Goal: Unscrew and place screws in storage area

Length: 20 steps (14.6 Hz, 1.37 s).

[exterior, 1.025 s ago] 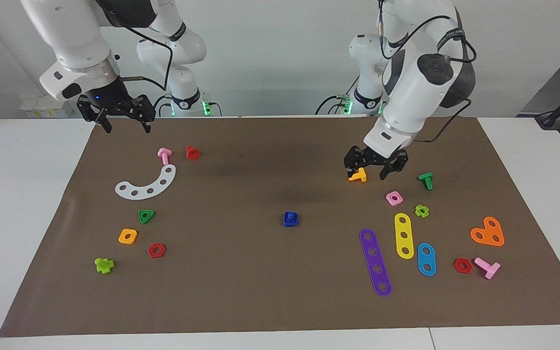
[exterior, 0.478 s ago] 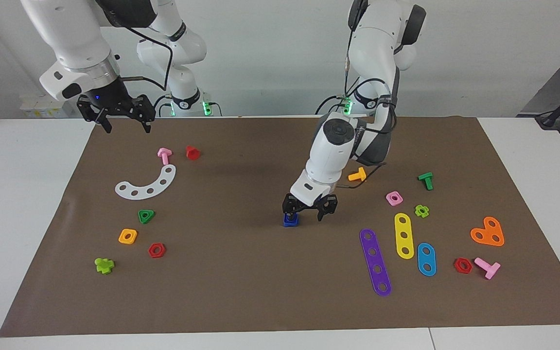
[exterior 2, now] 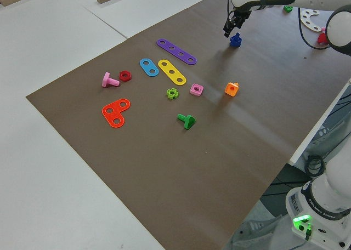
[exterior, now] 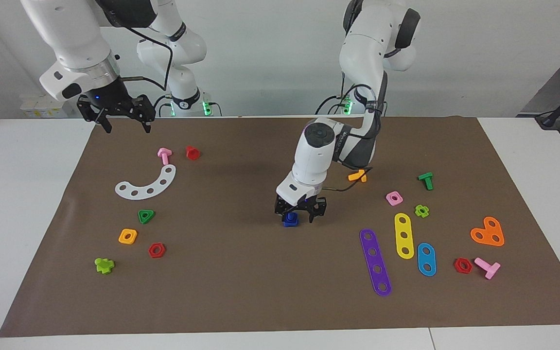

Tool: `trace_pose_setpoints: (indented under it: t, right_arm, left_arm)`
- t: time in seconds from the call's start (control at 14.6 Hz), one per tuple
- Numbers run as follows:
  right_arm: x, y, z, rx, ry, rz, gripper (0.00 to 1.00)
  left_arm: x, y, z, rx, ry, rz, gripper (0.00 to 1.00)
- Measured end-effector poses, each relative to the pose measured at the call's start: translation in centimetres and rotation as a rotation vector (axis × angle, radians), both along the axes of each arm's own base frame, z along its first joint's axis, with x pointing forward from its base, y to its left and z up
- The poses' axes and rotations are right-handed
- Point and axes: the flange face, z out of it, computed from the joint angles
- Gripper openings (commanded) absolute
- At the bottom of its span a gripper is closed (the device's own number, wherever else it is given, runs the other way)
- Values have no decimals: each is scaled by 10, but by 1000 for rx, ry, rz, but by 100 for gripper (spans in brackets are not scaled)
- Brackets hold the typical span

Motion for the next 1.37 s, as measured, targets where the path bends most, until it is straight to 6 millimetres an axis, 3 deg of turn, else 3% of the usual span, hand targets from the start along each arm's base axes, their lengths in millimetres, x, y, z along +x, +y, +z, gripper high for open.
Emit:
trace_pose_setpoints:
  t: [0.21, 1.37]
  right_arm:
    - [0, 0, 0, 0, 0, 0, 100]
    - [0, 0, 0, 0, 0, 0, 100]
  left_arm:
    - [-5, -5, -14, 15, 15, -13, 87]
    - [-17, -16, -18, 29, 32, -37, 68]
